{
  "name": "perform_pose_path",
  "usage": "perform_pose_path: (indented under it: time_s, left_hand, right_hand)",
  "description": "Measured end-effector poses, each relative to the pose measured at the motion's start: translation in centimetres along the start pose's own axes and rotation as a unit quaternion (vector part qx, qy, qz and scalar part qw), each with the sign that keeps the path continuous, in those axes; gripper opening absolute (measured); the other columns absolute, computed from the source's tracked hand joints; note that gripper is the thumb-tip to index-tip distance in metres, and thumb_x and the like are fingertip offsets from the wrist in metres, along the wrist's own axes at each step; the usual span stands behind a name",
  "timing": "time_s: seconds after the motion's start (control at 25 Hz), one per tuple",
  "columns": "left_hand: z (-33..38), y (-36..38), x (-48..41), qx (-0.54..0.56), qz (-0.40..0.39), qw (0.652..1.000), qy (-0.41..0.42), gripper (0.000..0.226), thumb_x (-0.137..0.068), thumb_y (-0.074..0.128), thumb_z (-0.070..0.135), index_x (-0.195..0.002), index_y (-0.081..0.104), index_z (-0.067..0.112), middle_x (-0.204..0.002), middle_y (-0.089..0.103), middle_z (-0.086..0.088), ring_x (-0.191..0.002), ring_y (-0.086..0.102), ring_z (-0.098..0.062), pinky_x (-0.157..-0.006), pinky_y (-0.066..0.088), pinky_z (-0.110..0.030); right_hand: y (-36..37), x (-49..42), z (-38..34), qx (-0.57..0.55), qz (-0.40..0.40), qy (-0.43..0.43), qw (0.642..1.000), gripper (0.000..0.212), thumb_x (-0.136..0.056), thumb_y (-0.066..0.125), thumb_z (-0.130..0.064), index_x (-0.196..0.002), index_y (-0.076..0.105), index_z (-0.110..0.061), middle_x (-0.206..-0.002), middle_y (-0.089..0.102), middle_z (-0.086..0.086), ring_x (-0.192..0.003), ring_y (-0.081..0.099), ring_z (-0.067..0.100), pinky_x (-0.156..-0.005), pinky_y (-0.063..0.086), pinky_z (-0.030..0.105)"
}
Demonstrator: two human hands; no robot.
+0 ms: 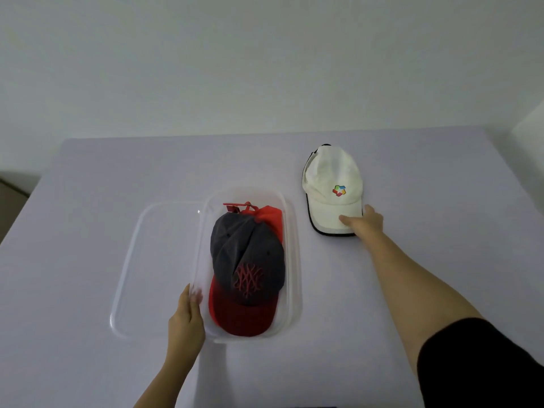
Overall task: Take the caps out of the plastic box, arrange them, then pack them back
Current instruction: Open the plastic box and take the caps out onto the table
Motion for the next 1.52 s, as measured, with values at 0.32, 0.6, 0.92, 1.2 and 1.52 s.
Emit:
perform_pose_path:
  time_s: [0.32, 0.6, 0.92, 1.2, 1.52]
  left_hand:
    - [-0.3, -0.2, -0.1, 0.003, -0.004, 1.0, -0.008, 0.046, -0.102, 0.029, 0.031, -0.145, 0.032, 0.015, -0.14, 0.051, -0.009, -0.13, 0.047, -0.028, -0.11, 0.032, -0.036]
    - [0.2, -0.4, 0.1, 0.011, -0.002, 1.0, 0.001, 0.046, -0.102, 0.029, 0.03, -0.145, 0.033, 0.014, -0.143, 0.047, -0.011, -0.131, 0.045, -0.029, -0.109, 0.032, -0.035]
    - [0.3, -0.4, -0.1, 0.016, -0.003, 1.0, 0.017, 0.046, -0.102, 0.03, 0.031, -0.144, 0.035, 0.015, -0.142, 0.049, -0.01, -0.129, 0.046, -0.031, -0.105, 0.033, -0.035]
    - [0.7, -0.1, 0.1, 0.012, -0.006, 1.0, 0.022, 0.047, -0.102, 0.03, 0.032, -0.145, 0.034, 0.014, -0.143, 0.047, -0.011, -0.131, 0.043, -0.033, -0.107, 0.031, -0.037]
    - [0.9, -0.2, 0.2, 0.011, -0.002, 1.0, 0.027, 0.046, -0.102, 0.029, 0.031, -0.145, 0.034, 0.014, -0.143, 0.048, -0.01, -0.13, 0.044, -0.033, -0.106, 0.032, -0.038]
  right_hand:
    - [11.5, 15.9, -11.1, 0.236, -0.075, -0.477, 0.844, 0.055, -0.092, 0.035, -0.049, -0.122, 0.057, -0.008, -0.126, 0.059, 0.011, -0.125, 0.046, 0.031, -0.11, 0.031, 0.047]
    - [12.3, 18.5, -11.3, 0.086, -0.102, -0.376, 0.917, 0.028, -0.097, 0.043, -0.035, -0.11, 0.05, -0.011, -0.104, 0.061, 0.007, -0.106, 0.055, 0.024, -0.098, 0.039, 0.043]
    - [-4.7, 16.3, -10.6, -0.369, 0.018, -0.243, 0.897, 0.017, -0.094, 0.048, -0.027, -0.078, 0.052, -0.027, -0.083, 0.058, -0.006, -0.076, 0.056, 0.008, -0.071, 0.049, 0.027]
    - [-6.4, 11.4, -1.9, -0.183, -0.063, -0.2, 0.96, 0.022, -0.087, 0.056, -0.019, -0.065, 0.054, -0.019, -0.067, 0.056, -0.005, -0.068, 0.051, 0.011, -0.07, 0.041, 0.031]
    - [-2.7, 10.6, 0.0, 0.042, 0.061, -0.22, 0.973, 0.039, -0.094, 0.049, -0.025, -0.129, 0.046, -0.007, -0.129, 0.048, 0.014, -0.12, 0.048, 0.027, -0.099, 0.038, 0.034]
Point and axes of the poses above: each hand's wrist, its own x-axis away from the middle knuckle, its own y-axis out of the palm, z = x × y, the point moved 10 cm from there along -x, towards the middle knuckle
